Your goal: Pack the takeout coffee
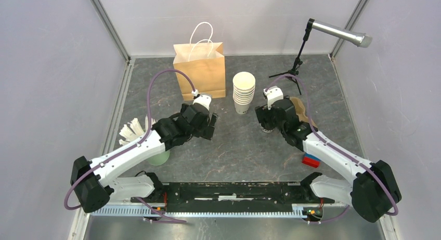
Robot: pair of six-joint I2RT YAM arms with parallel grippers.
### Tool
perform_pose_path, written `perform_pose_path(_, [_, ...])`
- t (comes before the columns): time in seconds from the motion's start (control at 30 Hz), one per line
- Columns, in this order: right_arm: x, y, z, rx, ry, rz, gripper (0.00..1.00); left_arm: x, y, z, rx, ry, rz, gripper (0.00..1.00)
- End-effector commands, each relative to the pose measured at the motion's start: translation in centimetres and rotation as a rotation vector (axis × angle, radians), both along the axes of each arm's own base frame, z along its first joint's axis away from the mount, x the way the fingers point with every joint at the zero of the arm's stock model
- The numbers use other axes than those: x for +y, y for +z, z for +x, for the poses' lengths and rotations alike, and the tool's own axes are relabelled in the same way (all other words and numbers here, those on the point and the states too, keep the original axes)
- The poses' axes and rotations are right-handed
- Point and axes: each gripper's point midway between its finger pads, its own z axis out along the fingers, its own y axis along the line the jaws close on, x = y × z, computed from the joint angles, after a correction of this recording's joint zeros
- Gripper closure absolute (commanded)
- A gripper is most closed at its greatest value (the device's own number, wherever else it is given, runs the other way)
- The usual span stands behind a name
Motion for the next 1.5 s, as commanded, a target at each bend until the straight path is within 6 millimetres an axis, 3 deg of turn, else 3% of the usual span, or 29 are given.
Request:
perform_pose_path(0.0, [0.3, 3.6, 1.1, -0.075, -0.022, 0.047, 0.02, -0.3, 1.4, 0.8, -0.043, -0.003, 0.005, 0.03])
perform_pose_path(0.2, [0.6, 3.5, 0.7, -0.045, 0.006, 0.038, 0.02, -0.8, 1.5, 0.7, -0.028, -0.012, -0.012, 0.03])
perform_pose_path(0.27, [1.1, 3.3, 0.1, -0.032, 0.051, 0.045, 0.02, -1.8, 1.9, 0.4, 0.004, -0.003, -0.073, 0.04])
perform_pose_path(0.4, [1.9, 2.8, -1.2, -0.043, 0.153, 0.057, 0.02, -7.4, 3.4, -0.9, 0.117, -0.08, -0.351, 0.07])
perform_pose_path(0.53, [2.1, 2.3, -2.3, -0.056, 0.215, 0.059, 0.02, -11.9, 4.6, -0.4, 0.178, -0.093, -0.56, 0.11])
perform_pose_path(0.83, [2.8, 1.4, -4.3, -0.059, 0.292, 0.1, 0.02, -19.7, 4.6, 0.9, 0.288, -0.154, -0.885, 0.1])
perform_pose_path(1.1, [2.9, 1.0, -4.9, -0.058, 0.31, 0.1, 0.02, -22.1, 2.2, 2.6, 0.334, -0.109, -0.95, 0.09])
perform_pose_path(1.47, [3.3, 0.4, -5.0, -0.045, 0.322, 0.097, 0.02, -23.6, -2.4, 2.3, 0.43, -0.074, -0.972, 0.14])
